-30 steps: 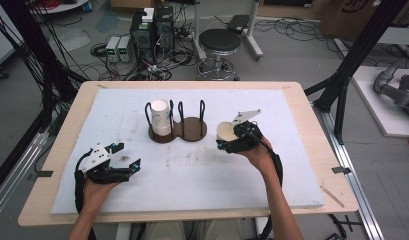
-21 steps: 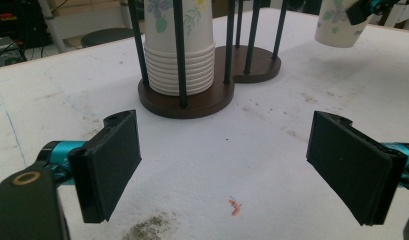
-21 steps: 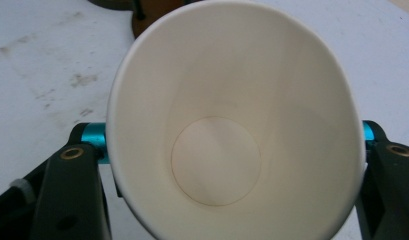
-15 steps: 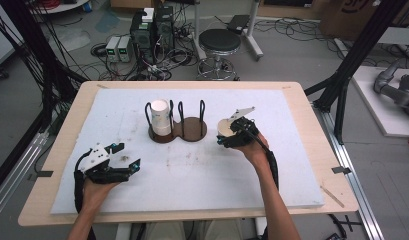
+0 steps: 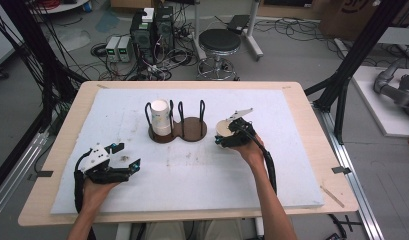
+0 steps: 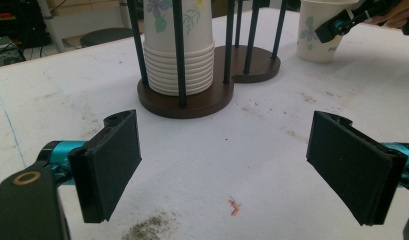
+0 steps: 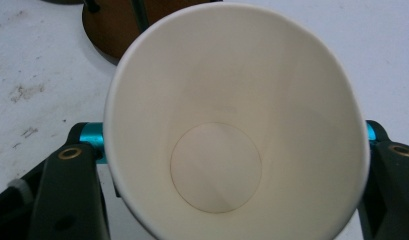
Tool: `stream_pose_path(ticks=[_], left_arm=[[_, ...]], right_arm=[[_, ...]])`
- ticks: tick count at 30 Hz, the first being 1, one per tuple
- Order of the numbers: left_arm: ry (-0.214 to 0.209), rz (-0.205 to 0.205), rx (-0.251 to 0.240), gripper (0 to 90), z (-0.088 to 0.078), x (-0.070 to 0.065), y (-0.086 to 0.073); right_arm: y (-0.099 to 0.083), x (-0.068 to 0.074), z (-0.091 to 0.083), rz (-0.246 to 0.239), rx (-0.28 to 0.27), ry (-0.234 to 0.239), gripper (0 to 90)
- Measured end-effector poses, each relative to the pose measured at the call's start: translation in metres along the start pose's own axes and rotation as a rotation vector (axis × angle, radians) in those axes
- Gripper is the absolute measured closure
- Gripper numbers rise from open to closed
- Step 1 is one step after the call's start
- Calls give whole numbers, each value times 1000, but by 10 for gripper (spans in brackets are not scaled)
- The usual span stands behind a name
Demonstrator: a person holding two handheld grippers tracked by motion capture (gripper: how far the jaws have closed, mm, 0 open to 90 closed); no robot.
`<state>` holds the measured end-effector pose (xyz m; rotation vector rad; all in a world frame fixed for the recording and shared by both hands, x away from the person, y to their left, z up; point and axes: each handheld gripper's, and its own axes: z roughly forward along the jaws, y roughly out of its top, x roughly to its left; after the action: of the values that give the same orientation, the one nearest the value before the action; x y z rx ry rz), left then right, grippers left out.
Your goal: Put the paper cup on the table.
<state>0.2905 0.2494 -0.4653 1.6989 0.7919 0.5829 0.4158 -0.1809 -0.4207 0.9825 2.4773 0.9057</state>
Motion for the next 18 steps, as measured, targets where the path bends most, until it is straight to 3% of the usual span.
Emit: stream_pose_path(ticks=[8,12,18], left_arm=[[0,3,2,140,0,0,0],[0,1,1,139,0,0,0],[-1,-1,4,139,1,0,0]], right_arm=[[-2,0,0,8,0,-2,258],[-4,0,6,4,53,-8,172],[-7,0,4,29,39,-1,171]])
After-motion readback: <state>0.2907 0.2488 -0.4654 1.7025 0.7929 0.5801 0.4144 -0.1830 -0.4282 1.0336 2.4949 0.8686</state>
